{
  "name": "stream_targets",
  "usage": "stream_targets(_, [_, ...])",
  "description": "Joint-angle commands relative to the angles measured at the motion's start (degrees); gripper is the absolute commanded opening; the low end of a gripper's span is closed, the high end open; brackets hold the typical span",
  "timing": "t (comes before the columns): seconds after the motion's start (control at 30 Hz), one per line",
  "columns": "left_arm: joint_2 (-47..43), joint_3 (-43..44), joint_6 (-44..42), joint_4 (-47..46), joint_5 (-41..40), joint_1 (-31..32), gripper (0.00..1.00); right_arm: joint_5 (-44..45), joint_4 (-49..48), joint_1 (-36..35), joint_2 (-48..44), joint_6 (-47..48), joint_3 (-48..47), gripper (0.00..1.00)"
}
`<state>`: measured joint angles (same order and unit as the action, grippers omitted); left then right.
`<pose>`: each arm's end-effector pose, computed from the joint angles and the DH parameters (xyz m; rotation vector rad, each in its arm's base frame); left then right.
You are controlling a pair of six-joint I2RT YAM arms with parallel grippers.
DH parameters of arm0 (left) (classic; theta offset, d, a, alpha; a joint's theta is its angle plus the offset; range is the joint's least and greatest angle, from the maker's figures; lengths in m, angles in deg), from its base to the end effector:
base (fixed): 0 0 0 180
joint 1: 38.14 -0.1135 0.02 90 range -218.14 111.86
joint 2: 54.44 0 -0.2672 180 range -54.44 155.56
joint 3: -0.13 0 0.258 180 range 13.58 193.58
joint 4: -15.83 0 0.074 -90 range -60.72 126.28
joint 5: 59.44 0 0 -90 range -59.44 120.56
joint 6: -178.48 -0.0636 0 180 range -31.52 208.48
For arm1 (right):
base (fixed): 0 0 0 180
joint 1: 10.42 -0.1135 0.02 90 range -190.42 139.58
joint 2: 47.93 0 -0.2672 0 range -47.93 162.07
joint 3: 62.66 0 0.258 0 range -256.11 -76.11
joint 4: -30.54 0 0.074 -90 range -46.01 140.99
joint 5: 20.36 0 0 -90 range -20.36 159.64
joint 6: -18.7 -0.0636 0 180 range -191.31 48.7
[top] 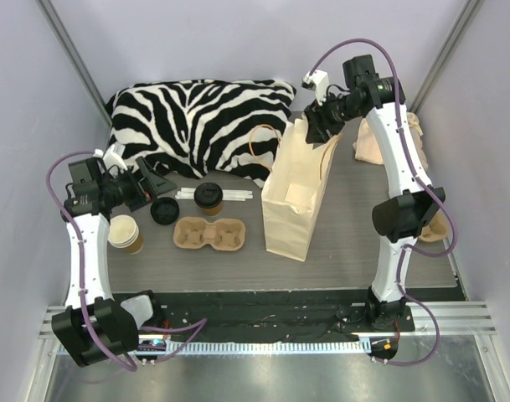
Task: Pack the takeout coffee
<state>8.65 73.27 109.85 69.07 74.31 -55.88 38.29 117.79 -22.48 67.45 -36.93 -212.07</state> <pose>0.2425 0.0314 0.3147 -0.3757 2.1990 -0.9121 0.4089 0.1212 0.3965 -1.1371 2.0903 0.4999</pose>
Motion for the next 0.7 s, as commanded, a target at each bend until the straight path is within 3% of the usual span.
stream_targets(0.0, [-1.9, -1.5, -3.3, 1.7, 0.6, -0.4, 1.00, -0.9, -1.1, -0.2, -0.2, -0.5, -1.6, 0.50])
stream_targets(0.03, [-1.9, -1.8, -3.6, 2.0, -0.2, -0.4, 0.99, -1.2, -1.1, -0.1, -0.2, -0.5, -1.9, 0.46])
stream_targets(0.13, [-1.8, -1.9, -5.8, 3.3, -1.8, -0.3, 1.00, -1.3, -1.0, -0.1, -1.5, -0.6, -2.1, 0.19])
stream_targets(0.17, [-1.6, -1.4, -6.7, 4.3, -1.6, -0.3, 1.00, -1.6, -0.9, -0.2, -2.1, -0.5, -2.0, 0.02])
stream_targets(0.4, [0.5, 0.2, -16.3, 9.5, -2.8, -0.3, 0.98, -3.0, -1.6, -2.9, -11.9, 0.8, 3.0, 0.01])
stream_targets(0.67, [3.1, -4.8, -23.7, 7.5, -4.3, 0.0, 0.85, 3.1, -6.0, -10.9, -23.9, 1.4, 16.1, 0.01])
